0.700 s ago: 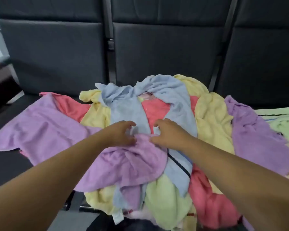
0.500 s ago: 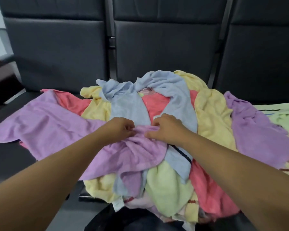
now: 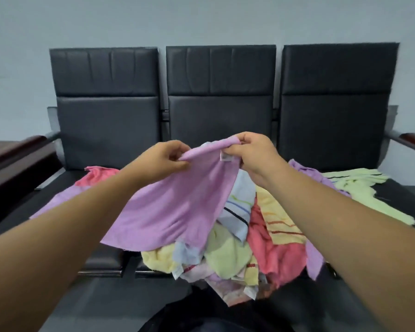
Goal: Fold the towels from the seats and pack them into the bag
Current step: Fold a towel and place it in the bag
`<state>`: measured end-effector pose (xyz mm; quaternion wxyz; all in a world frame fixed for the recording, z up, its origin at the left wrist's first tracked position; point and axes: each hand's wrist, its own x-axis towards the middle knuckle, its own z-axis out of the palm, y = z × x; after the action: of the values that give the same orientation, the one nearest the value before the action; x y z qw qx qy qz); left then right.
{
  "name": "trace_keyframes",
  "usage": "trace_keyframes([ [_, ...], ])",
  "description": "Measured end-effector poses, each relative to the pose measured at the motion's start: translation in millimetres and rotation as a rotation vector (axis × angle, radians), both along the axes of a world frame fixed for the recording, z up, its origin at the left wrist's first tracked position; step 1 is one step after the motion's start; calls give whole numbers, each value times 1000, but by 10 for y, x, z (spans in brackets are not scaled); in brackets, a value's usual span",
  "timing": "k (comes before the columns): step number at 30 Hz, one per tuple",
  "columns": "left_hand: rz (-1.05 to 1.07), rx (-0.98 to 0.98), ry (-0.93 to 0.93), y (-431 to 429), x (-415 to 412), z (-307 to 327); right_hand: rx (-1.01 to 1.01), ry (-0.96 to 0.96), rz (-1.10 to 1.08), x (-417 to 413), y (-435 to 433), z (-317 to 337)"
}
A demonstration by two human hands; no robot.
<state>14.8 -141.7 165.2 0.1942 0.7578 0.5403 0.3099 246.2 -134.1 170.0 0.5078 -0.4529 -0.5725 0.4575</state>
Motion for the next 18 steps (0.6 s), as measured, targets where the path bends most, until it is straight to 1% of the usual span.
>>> trace_keyframes([
  [3,-97,-84,-196,-289,176,425,-18,202,54,218,-204,363],
  [5,-176,-161,-323,-438,273,668,-43,431,162,377,-357,630],
  [7,-239,-165,-408,-566,370,870,-83,652,271,547,-535,888],
  [8,-263,-135,-417,-618,423,958,-82,675,310,619,-628,1015],
  [9,-286,-107,-425,-669,476,1028,-63,614,331,675,-717,1117],
  [10,-313,-101,-457,-728,537,1081,-38,496,333,710,-800,1183],
  [12,-372,-163,-555,-857,666,1131,3,228,280,741,-920,1222],
  [13,-406,-214,-586,-924,721,1122,8,130,254,749,-970,1216],
  [14,-428,-267,-595,-989,767,1101,7,62,250,752,-1032,1203],
  [16,-447,-326,-545,-1130,847,1039,-3,-17,294,749,-1154,1168],
  [18,-418,-296,-521,-1251,914,993,5,-42,325,758,-1254,1152],
])
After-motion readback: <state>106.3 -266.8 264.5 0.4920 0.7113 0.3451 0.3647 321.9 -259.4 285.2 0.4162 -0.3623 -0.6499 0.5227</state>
